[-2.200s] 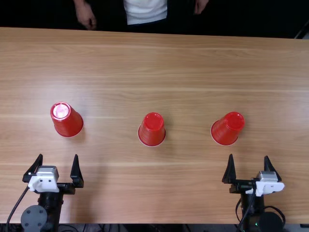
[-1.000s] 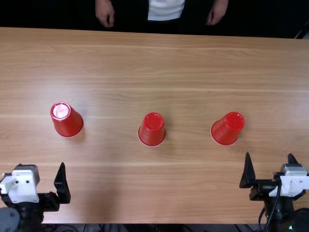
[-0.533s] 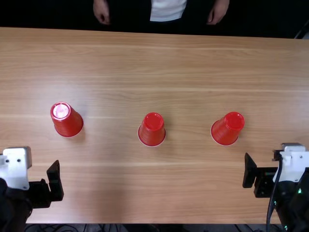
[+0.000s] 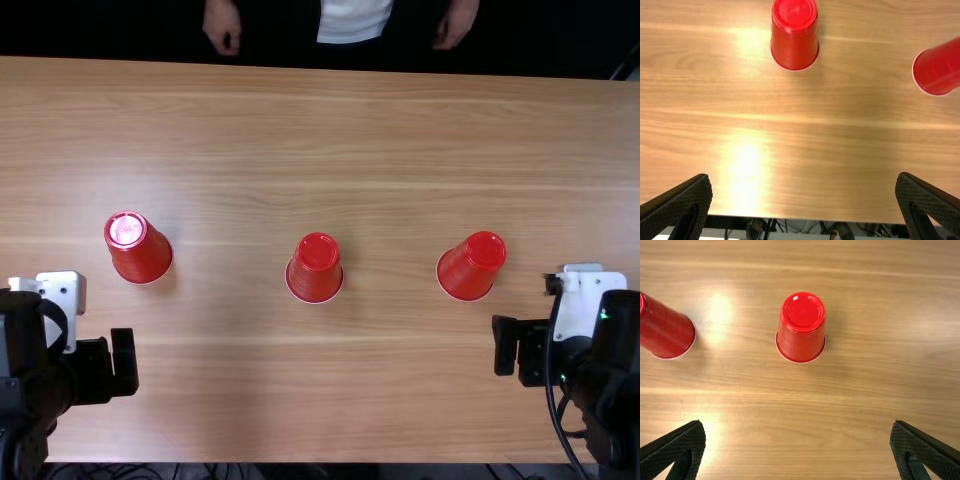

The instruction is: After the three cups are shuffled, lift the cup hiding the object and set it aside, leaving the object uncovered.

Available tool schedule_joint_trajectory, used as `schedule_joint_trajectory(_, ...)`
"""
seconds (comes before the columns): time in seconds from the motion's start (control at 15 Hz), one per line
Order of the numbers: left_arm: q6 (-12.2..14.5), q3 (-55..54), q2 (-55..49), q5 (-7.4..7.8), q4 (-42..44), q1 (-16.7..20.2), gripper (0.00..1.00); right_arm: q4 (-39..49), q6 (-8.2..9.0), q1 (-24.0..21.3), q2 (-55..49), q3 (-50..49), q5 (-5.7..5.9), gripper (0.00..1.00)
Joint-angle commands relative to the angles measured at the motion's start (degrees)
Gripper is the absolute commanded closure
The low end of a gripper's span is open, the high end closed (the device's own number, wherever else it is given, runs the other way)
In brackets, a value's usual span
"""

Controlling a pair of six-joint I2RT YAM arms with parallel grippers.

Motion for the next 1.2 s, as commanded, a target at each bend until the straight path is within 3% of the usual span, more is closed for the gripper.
schedule_joint_trajectory(0.0,0.26,1.46,0.26,-0.24,-0.05,-0.27,0.00,0.00,0.34,0.62,0.79,1.23,-0.82,0.00)
schedule_joint_trajectory(0.33,0.26,1.46,2.02,0.49,-0.16,-0.27,0.00,4.86,0.76,0.44,10.19,0.70,-1.14,0.00)
schedule_joint_trajectory(1.13,0.26,1.46,3.69,0.49,-0.79,-0.62,0.00,21.41,0.76,0.00,33.92,1.40,-1.35,0.00)
